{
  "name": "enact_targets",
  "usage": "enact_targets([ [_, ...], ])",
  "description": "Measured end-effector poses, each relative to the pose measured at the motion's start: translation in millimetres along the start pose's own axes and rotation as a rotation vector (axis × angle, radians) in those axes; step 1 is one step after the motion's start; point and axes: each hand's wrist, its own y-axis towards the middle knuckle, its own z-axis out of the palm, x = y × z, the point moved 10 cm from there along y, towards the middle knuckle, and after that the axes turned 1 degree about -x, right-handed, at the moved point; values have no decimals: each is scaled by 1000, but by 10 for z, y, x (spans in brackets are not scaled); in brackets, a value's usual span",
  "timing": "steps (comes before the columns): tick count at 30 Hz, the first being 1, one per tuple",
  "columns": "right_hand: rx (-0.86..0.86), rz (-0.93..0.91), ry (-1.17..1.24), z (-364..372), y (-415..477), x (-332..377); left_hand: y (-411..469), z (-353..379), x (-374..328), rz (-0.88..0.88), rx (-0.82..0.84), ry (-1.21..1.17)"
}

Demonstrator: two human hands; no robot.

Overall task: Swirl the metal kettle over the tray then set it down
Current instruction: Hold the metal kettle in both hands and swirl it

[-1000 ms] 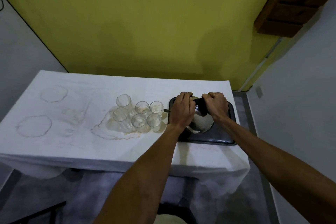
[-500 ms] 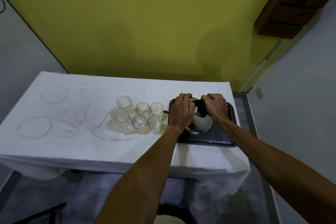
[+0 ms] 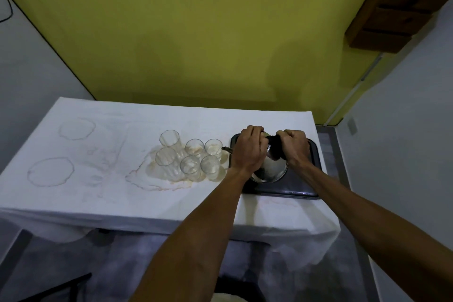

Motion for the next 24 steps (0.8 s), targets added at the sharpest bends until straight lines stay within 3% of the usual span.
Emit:
enact_targets([
  [10,-4,109,219,92,-22,-212,80,40,-75,116,30,260],
  [18,22,143,251,278,-44,-103,133,-156,25,94,-11,264],
  [24,55,103,140,434,-117,139,83,-409,222,38,-91,192],
])
